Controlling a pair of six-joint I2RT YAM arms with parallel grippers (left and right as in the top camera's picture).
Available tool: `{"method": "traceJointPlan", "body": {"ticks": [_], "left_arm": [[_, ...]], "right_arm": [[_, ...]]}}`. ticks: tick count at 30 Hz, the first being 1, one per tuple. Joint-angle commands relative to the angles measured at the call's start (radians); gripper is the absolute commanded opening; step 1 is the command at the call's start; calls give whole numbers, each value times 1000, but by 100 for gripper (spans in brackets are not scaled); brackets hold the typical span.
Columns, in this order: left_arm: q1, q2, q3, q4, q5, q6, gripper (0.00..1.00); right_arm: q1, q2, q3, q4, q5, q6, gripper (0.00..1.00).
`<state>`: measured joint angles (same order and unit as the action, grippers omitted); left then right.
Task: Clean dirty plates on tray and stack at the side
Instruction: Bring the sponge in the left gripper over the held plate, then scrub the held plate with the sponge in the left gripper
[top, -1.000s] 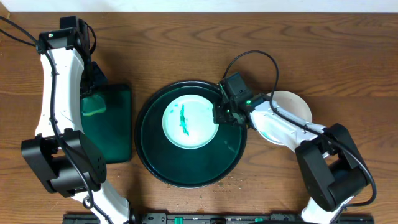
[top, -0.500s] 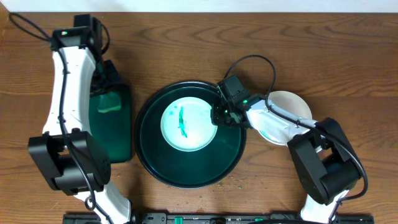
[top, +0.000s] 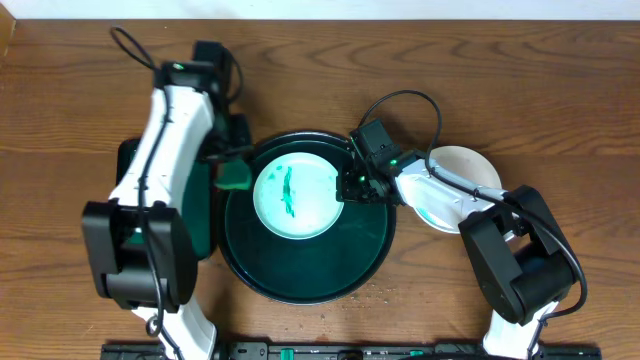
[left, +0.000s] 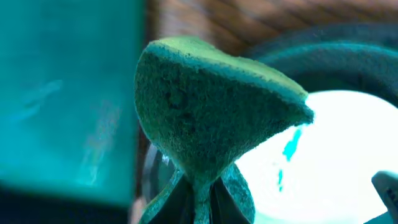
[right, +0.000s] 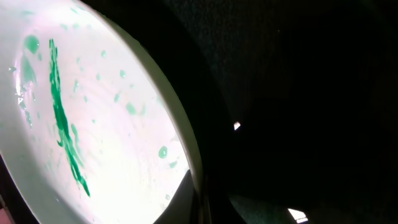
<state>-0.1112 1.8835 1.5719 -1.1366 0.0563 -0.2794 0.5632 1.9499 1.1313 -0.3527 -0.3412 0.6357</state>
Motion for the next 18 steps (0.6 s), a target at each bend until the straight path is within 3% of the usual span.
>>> {"method": "traceJointPlan", "body": {"ticks": [1,10,15,18], "left_arm": [[-50,-1,-87,64,62,19,7],[-185,90,-172,227,75,13,7],[-220,204,-172,207,79,-32,7],[-222,247,-172,173,177,-20,7]], "right_arm": [[3,32,-5,-6,-23,14,1],[3,32,-5,-6,-23,14,1],[3,32,-5,-15,-23,13,1],[-2,32,-5,-15,-23,12,1]]}}
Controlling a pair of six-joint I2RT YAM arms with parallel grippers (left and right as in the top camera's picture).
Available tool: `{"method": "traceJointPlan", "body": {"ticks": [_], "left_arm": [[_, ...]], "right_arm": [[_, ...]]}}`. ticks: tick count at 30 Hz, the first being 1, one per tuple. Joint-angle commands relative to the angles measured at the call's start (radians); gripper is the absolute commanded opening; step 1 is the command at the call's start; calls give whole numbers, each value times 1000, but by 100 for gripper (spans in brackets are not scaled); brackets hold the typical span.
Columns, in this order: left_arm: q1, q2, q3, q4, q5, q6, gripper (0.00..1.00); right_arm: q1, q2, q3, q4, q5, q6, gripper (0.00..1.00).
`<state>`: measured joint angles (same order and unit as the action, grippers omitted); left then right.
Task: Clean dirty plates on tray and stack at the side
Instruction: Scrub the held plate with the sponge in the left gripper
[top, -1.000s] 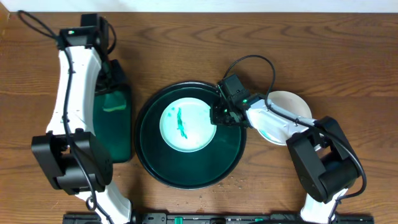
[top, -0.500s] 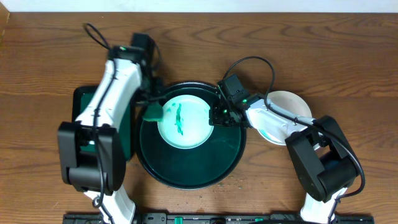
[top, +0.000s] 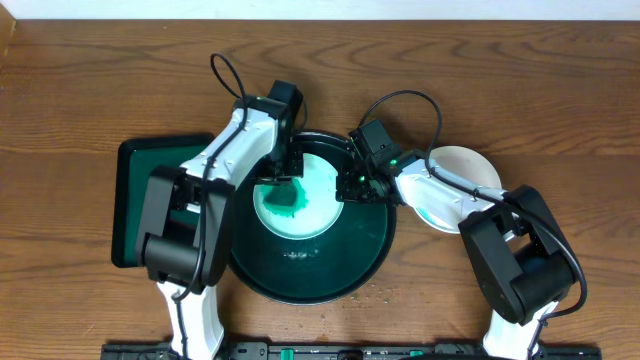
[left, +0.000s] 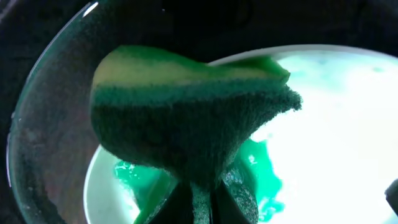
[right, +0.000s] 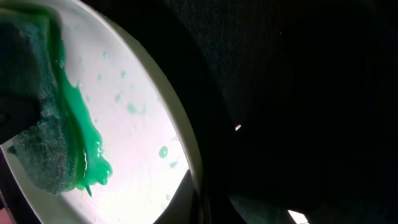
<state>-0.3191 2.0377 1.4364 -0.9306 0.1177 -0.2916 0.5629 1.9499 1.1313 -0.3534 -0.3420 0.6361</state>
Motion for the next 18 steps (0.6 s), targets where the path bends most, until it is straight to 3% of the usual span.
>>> {"method": "traceJointPlan", "body": {"ticks": [1,5,8,10,14,18], "left_arm": [[-14,97,-37,-37,181,34,7],[-14,92,-35,-51,572,357,7],[-14,92,-35,-67,587,407,7],[-13,92,-33,-65,489,381,7],[5,92,-18,-87,35,64,7],[24,87,22,-220,-380,-229,7]], "right_arm": [[-2,32,-5,-12,-22,10,1],[-2,32,-5,-8,-22,10,1],[-2,32,-5,-8,-22,10,1],[-3,32,-5,-8,-22,10,1],[-3,32,-5,-6,-22,10,1],[-3,32,-5,-6,-21,10,1]]}}
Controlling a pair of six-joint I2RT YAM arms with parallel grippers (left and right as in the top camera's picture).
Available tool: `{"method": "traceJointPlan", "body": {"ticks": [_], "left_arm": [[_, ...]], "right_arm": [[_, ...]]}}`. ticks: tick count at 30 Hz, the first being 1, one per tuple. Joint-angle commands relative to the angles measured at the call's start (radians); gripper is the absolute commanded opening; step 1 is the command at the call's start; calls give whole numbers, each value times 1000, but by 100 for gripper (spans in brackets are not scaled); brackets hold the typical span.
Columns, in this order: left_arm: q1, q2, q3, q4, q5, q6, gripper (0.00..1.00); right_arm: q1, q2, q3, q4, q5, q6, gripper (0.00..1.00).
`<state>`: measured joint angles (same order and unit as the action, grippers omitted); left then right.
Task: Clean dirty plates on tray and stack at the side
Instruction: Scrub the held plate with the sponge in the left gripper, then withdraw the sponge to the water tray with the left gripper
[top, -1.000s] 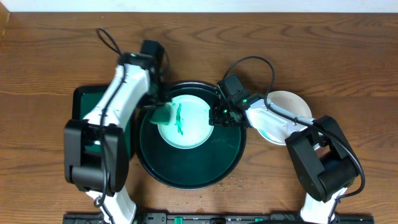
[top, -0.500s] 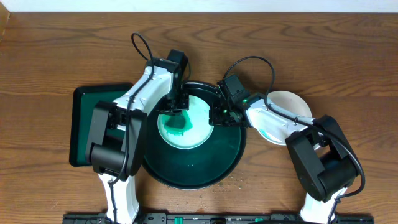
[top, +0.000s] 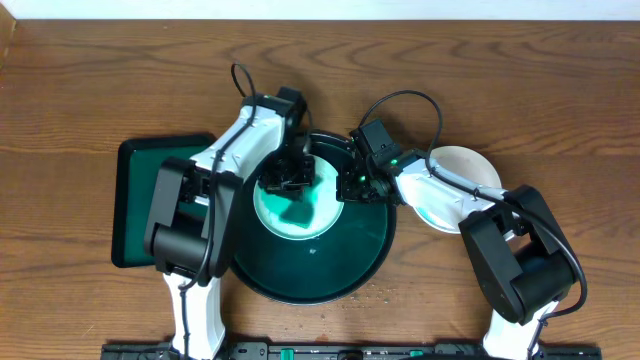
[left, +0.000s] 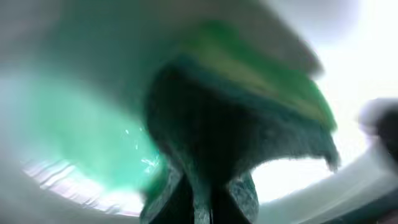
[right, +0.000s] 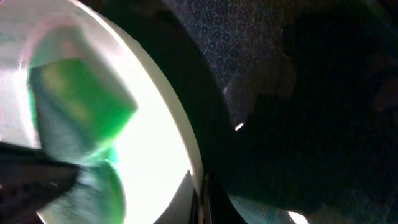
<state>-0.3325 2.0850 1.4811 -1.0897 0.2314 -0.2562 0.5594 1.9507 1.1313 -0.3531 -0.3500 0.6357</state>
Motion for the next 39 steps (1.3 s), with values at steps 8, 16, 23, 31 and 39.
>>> {"method": "traceJointPlan", "body": {"ticks": [8,16,23,31,39], "left_arm": [[27,34,-13,35,-420,-196,7],[-11,34,-13,201,158,106,7],[-14,31,-13,211,306,245,7],[121,-11,108,150,55,116,7],[285,-95,303,-10,-171,55,7]], "right_arm": [[0,31,-5,-8,-13,10,1],[0,31,-5,-8,-13,6,1],[-3,31,-5,-10,-14,6,1],[-3,31,-5,-10,-25,-5,1],[-3,31,-4,-22,-25,-4,1]]}}
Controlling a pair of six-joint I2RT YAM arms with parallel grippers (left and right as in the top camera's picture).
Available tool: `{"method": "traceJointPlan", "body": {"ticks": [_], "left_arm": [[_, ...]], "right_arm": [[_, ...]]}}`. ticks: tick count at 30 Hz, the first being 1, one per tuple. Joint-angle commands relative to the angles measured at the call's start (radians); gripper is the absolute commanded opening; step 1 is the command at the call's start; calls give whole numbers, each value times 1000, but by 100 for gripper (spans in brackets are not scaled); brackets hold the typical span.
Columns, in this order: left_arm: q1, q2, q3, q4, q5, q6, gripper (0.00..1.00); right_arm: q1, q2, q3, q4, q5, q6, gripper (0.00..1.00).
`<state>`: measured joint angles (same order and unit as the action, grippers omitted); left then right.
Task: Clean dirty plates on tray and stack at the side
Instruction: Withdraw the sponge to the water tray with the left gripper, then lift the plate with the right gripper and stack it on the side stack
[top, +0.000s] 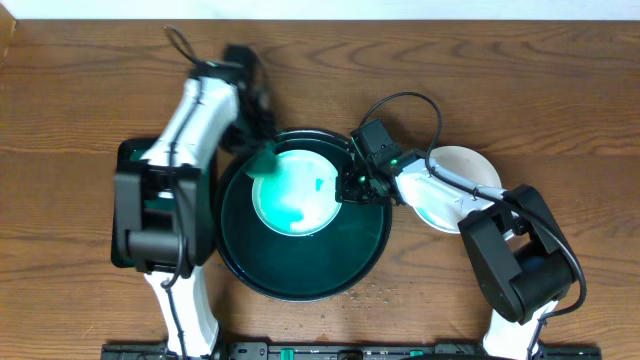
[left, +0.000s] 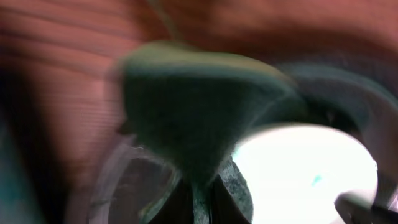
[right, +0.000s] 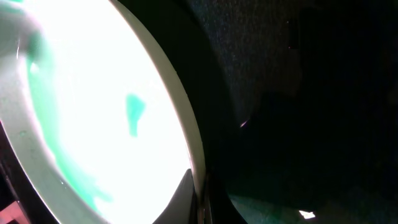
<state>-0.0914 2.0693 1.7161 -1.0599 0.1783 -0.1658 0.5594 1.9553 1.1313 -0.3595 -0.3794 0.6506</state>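
Observation:
A white plate (top: 300, 190) smeared with green lies in the round dark tray (top: 300, 265). My right gripper (top: 347, 187) is shut on the plate's right rim (right: 186, 134), one finger above and one below. My left gripper (top: 258, 152) is shut on a green sponge (left: 199, 106), blurred, at the tray's upper left edge, off the plate. In the left wrist view the plate (left: 305, 168) shows bright below and to the right of the sponge. A small green spot (right: 134, 112) and a green smear remain on the plate.
A clean white plate (top: 455, 185) rests on the wooden table right of the tray, partly under my right arm. A green rectangular tray (top: 125, 205) lies at the left, under my left arm. Small droplets dot the table in front of the round tray.
My left gripper has moved with the sponge from the middle of the plate to the tray's upper left edge. The plate now shows a wide pale green smear. My right gripper still grips the rim.
At first the sponge hung left of the tray and the plate bore a green streak. Then the sponge was on the plate's left half, then on its middle with the green spread out. Now the sponge is off the plate. My right gripper held the rim throughout.

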Motion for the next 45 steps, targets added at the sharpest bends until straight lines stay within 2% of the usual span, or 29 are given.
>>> {"method": "traceJointPlan", "body": {"ticks": [1,6,13,18,24,28,33,41,45], "left_arm": [[59,-95,77,-56,-130,-36,7],[132,-156,81,-132,-146,-73,7],[249,-162,80,-201,-146,-73,7],[289,-162,80,-203,-146,-73,7],[291,-162,80,-205,-146,-72,7],[291,-162,80,-208,-146,-72,7],[291,-162,79,-208,-146,-72,7],[291,-162,79,-209,-146,-72,7],[291,-162,79,-212,-146,-72,7]], "right_arm": [[-3,25,-2,-23,4,-19,1],[-1,-8,56,-120,72,-82,1],[56,-186,133,-270,401,-224,1],[160,-317,134,-297,717,-319,1],[346,-408,134,-279,1186,-426,1],[476,-424,134,-220,1453,-534,1],[592,-424,134,-83,1693,-756,1],[608,-424,134,257,1811,-1127,1],[608,-424,134,315,1806,-1160,1]]}}
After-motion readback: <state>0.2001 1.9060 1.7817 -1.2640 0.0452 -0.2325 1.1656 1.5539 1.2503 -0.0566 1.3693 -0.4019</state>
